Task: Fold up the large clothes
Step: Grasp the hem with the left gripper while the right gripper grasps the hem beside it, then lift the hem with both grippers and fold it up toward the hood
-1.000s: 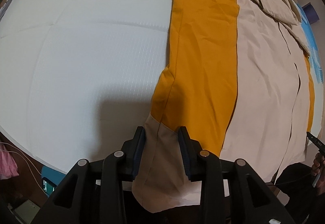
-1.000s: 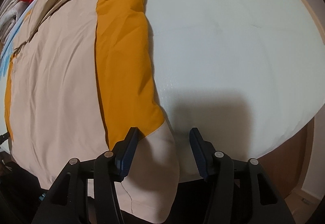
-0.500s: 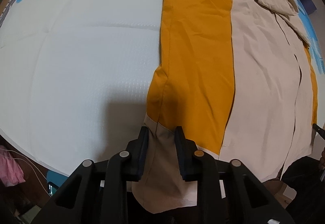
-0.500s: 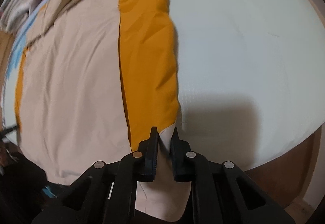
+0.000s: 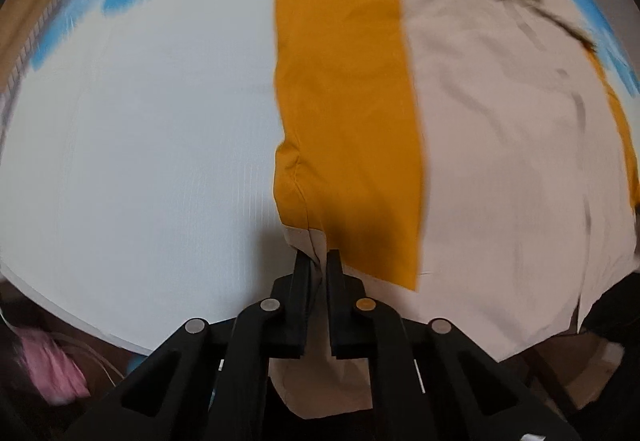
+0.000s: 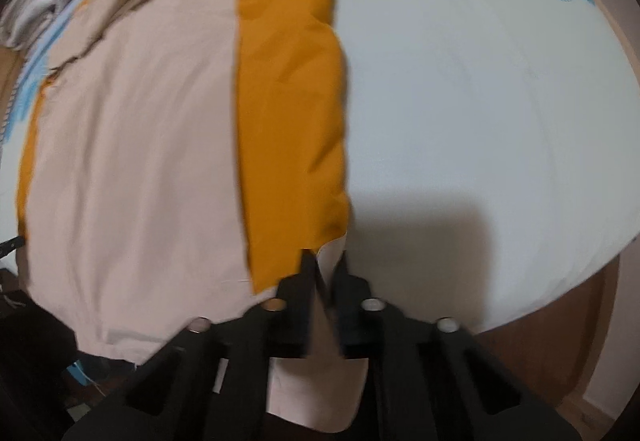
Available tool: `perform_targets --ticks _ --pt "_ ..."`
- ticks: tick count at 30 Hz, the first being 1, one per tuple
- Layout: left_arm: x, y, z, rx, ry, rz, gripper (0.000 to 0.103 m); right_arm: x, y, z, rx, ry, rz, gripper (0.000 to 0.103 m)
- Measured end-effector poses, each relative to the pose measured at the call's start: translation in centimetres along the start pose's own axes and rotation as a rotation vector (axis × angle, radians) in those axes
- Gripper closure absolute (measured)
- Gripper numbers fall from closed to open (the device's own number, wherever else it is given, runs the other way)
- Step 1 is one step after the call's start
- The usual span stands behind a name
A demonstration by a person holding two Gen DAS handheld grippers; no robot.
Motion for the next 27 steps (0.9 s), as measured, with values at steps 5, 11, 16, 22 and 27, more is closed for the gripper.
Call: perform_targets --ticks 5,11,16,22,27 --pt "1.9 -6.2 0.7 0.174 -0.028 -0.027 0.099 -1.3 -4.7 1.9 0.129 0.017 0.095 0.099" --pt "1.2 -11.3 0.5 0.285 -0.104 -0.126 0.101 -4.9 -11.3 3.8 0.289 0.051 0.199 0.1" --pt "-0.3 -14.6 0.2 0.313 -0.116 -0.197 0.102 -7.3 -15.9 5.7 0.389 -0.001 0.256 0.1" --pt "-2.1 -17.8 -1.4 0.32 -0.169 -0.267 0.102 -8.5 -19.9 5.6 0.438 -0.009 0.326 0.1" --pt "-3.4 -21.3 -3.1 0.355 -0.194 -0.28 0.102 -7.9 -24.5 2.7 0.504 0.002 0.392 0.1"
Point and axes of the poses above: each gripper's, at about its wrist camera, not at the fingertips, and y roughly the way its jaws point, x to its right, z to its top, the point moved 9 cm from there along y, roughly the way its jaws point, and after that the axes turned 9 degrees about x, right-handed, at the moved point
